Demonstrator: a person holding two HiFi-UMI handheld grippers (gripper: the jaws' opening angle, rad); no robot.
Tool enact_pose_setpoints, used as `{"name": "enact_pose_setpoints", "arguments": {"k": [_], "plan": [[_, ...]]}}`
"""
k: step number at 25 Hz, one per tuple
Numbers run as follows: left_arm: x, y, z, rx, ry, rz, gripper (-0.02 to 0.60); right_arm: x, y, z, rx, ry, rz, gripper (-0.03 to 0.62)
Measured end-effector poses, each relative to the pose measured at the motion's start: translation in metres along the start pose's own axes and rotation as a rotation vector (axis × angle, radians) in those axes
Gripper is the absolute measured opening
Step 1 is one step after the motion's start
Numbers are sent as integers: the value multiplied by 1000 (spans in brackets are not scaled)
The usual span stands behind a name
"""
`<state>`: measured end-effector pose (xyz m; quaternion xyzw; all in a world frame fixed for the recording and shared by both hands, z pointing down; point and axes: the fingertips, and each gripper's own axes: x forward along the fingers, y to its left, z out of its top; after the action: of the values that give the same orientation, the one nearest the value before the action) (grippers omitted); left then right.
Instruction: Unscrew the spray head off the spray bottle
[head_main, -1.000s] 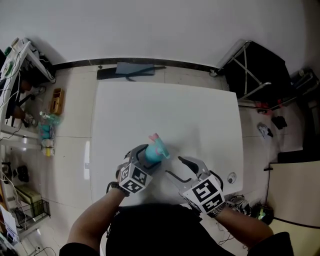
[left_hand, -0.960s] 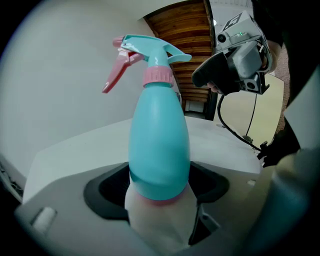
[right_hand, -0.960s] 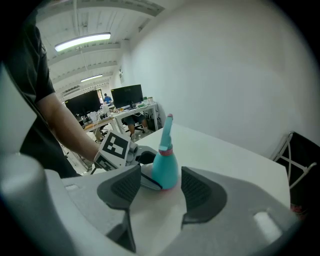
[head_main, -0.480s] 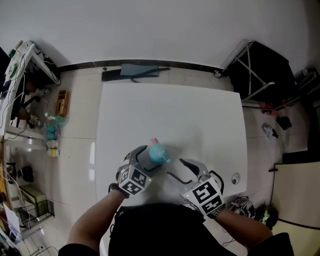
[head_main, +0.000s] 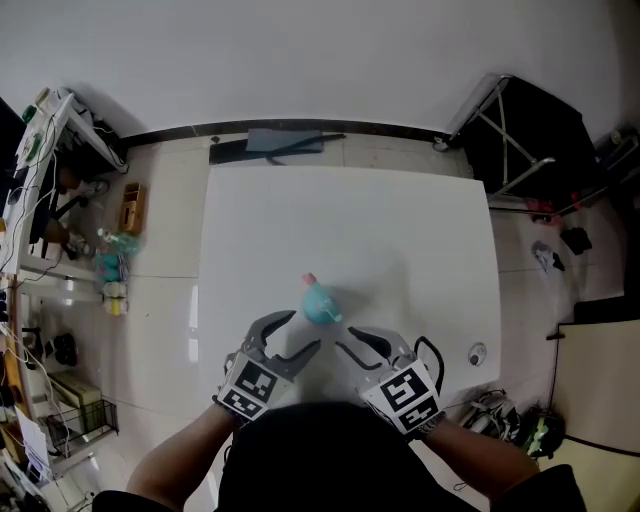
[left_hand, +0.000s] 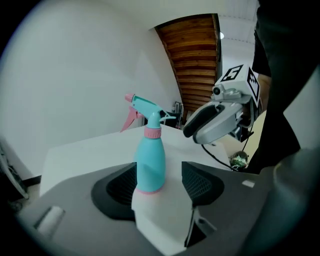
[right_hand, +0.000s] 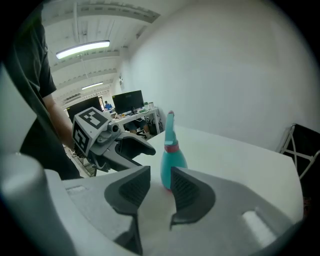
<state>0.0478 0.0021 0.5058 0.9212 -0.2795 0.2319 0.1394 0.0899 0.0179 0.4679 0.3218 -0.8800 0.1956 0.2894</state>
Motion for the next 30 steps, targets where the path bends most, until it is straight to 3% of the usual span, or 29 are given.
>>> {"name": "enact_pose_setpoints", "arguments": {"k": [5, 12, 30], "plan": [[-10, -19, 20, -65, -35, -37, 184, 2, 6, 4, -6, -24, 6, -6], [-15, -25, 25, -92, -35, -41, 14, 12, 15, -1, 44, -17, 24, -8], [-12, -28, 26, -122, -18, -38, 14, 13, 16, 0, 72, -43, 28, -8]]}}
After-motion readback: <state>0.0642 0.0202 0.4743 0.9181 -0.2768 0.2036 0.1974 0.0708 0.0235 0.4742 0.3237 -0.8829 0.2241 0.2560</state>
